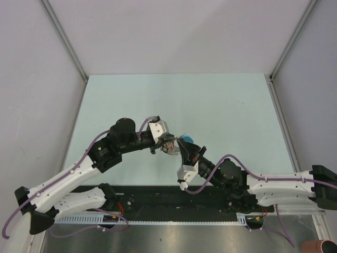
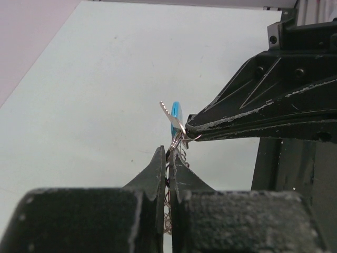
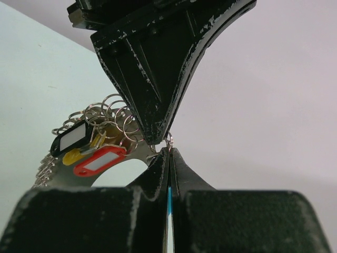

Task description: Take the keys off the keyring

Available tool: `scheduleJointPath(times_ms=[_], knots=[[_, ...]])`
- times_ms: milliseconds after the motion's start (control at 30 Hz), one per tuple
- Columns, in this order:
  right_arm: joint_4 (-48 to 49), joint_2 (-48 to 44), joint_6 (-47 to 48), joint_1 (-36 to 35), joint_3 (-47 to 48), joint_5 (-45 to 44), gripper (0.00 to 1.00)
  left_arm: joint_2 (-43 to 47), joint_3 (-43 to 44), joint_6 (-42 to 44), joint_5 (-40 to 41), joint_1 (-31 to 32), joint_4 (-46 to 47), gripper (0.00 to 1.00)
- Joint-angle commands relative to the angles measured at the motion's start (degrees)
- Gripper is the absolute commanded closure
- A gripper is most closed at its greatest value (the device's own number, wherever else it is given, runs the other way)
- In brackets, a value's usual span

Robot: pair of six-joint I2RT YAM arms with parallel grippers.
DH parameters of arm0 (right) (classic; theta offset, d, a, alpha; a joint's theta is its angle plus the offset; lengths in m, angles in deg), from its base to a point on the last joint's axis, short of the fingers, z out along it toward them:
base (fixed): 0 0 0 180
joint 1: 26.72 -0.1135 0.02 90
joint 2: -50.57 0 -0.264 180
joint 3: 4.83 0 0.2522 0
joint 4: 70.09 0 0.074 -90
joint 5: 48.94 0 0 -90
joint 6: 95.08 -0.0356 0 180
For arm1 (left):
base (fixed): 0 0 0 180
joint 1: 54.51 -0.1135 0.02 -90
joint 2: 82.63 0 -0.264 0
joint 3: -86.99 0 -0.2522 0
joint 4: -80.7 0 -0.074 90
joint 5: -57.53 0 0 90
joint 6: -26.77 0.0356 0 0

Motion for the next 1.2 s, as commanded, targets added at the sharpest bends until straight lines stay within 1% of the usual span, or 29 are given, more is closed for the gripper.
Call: scheduleJointPath(times_ms=[0, 133, 333, 633, 700, 900, 1033, 1167], knots=[[8.69, 0.26, -0.3, -0.52, 0.94, 0.12, 1.0, -1.56, 3.41, 2.39, 8.24, 0.34, -0.83, 1.0], [9.4, 1.05, -2.41, 1.23, 1.29, 2.05, 1.0, -2.26, 3.5, 2.04, 8.15, 1.04, -0.39, 1.0], [7.21, -1.06, -9.08, 3.61, 2.17, 6.36, 1.0, -2.88, 3.58, 0.99, 8.59, 1.83, -0.21, 1.0], [2.12, -3.43, -14.01, 7.48, 2.87, 13.3, 1.0, -5.33, 4.9, -0.33, 2.97, 1.92, -1.97, 1.0], [0.45, -3.52, -15.07, 7.83, 3.57, 14.1, 1.0, -5.6, 4.99, -0.33, 1.83, 1.92, -2.23, 0.99], [0.44, -2.47, -16.03, 7.74, 3.93, 14.45, 1.0, -5.86, 4.73, -0.42, -0.81, 2.01, -2.15, 1.0], [-0.08, -1.42, -16.74, 7.92, 4.72, 15.07, 1.0, -6.39, 4.11, 1.15, -3.27, 2.01, -2.67, 1.0], [-2.02, -0.62, -18.32, 8.0, 5.77, 15.86, 1.0, -7.18, 4.46, 3.35, -2.66, 2.01, -4.16, 1.0]])
